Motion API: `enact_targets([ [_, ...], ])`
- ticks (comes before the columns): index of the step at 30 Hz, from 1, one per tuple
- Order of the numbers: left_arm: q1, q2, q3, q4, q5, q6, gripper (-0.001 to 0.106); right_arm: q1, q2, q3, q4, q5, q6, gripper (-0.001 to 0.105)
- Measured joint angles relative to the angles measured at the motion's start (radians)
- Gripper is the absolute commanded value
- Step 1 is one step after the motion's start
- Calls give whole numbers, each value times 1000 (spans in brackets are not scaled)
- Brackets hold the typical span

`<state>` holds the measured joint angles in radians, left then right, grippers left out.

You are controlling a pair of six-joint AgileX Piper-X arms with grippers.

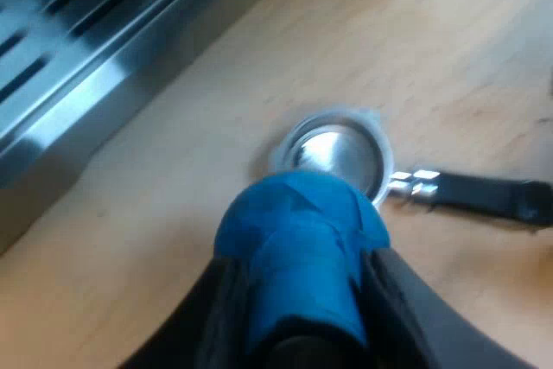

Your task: Grind coffee beans and then tamp

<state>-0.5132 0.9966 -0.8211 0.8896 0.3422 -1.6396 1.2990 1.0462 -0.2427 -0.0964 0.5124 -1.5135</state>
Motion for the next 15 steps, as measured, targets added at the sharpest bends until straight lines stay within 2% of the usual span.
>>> enact_targets([
  [5, -122, 95, -57, -26, -3, 0, 0, 0, 0, 0, -8, 0, 2, 76],
  [10, -142, 198, -92, -66, -23, -7, 0, 0, 0, 0, -13, 0, 2, 76],
  [15, -142, 280, -101, -108, -32, -7, 0, 0, 0, 0, -13, 0, 33, 76],
])
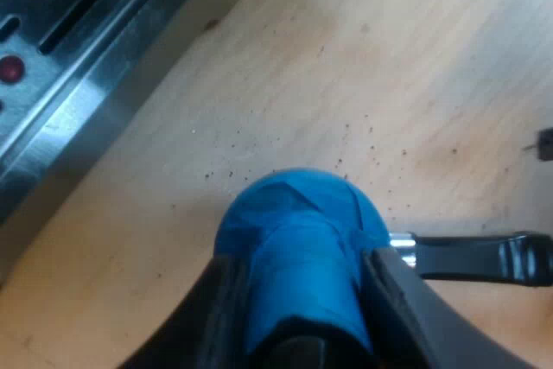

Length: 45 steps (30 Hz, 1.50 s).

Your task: Grind coffee beans and then tamp

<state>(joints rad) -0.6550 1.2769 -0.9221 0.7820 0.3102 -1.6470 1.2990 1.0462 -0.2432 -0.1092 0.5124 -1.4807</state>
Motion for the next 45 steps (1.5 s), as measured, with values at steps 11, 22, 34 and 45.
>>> enact_targets([
  [11, 0, 142, 0, -2, -1, 0, 0, 0, 0, 0, 0, 0, 0, 76],
  [22, 0, 202, -14, -31, 24, 0, 0, 0, 0, 0, 31, 0, 0, 76],
  [34, 0, 209, -14, -19, 41, 0, 0, 0, 0, 0, 31, 0, 0, 76],
  [45, 0, 127, -6, 43, -25, 8, 0, 0, 0, 0, 31, 0, 0, 76],
])
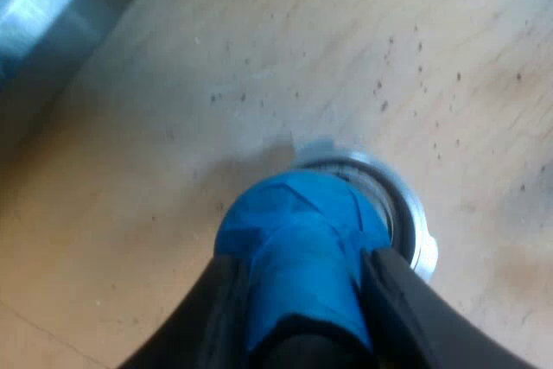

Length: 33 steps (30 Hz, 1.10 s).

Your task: Grind coffee beans and then tamp

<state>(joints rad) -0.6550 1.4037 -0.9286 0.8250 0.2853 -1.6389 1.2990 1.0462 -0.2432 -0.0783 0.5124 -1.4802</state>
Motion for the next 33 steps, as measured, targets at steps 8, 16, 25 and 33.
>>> enact_targets([
  [8, 0, 0, 0, 23, 51, 29, 0, 0, 0, 0, 0, 0, 0, 76],
  [16, -63, 0, 0, 9, 59, 29, 0, 0, 0, 0, 0, 0, 0, 76],
  [25, -91, 70, 0, -18, -28, 32, 0, 0, 0, 0, 1, 0, 0, 76],
  [33, -91, 105, -10, -22, -25, 32, 0, 0, 0, 0, 1, 0, 0, 76],
])
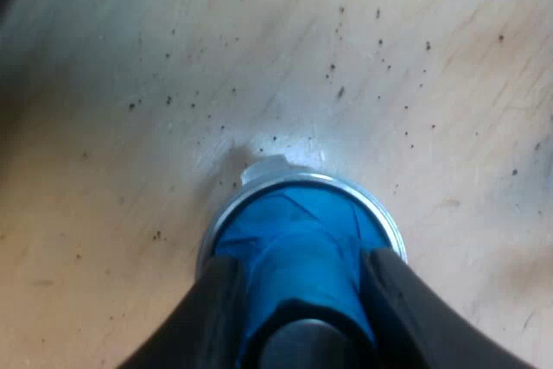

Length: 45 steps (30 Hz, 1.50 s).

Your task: Grind coffee beans and then tamp

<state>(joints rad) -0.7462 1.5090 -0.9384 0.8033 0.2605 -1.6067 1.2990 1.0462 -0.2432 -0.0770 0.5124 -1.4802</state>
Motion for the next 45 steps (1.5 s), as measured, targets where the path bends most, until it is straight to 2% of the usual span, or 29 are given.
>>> enact_targets([
  [6, 0, -25, 3, 5, -4, -2, 0, 0, 0, 0, 2, 0, 0, 76],
  [13, 0, -226, 15, 25, -7, -3, 0, 0, 0, 0, -4, -14, 0, 76],
  [18, 9, -294, 15, 99, -87, -3, 0, 0, 0, -48, -11, -80, -22, 76],
  [22, 64, -291, 42, 123, -97, -7, 0, 0, 2, -96, -12, -82, -76, 76],
  [30, 207, -291, 151, 147, -120, -34, 0, 0, 2, -145, -11, -124, -82, 76],
  [35, 306, -291, 250, 69, -127, -36, 0, 0, 15, -147, -9, -135, -82, 76],
  [39, 337, -291, 293, 2, -130, -38, 0, 0, 44, -147, -9, -173, -82, 76],
  [42, 339, -291, 306, -31, -187, -38, 0, 0, 63, -147, -9, -179, -82, 76],
  [44, 339, -291, 306, -36, -250, -38, 0, 0, 72, -147, -9, -189, -82, 76],
  [45, 339, -291, 306, -38, -253, -38, 0, 0, 73, -147, -9, -191, -82, 76],
])
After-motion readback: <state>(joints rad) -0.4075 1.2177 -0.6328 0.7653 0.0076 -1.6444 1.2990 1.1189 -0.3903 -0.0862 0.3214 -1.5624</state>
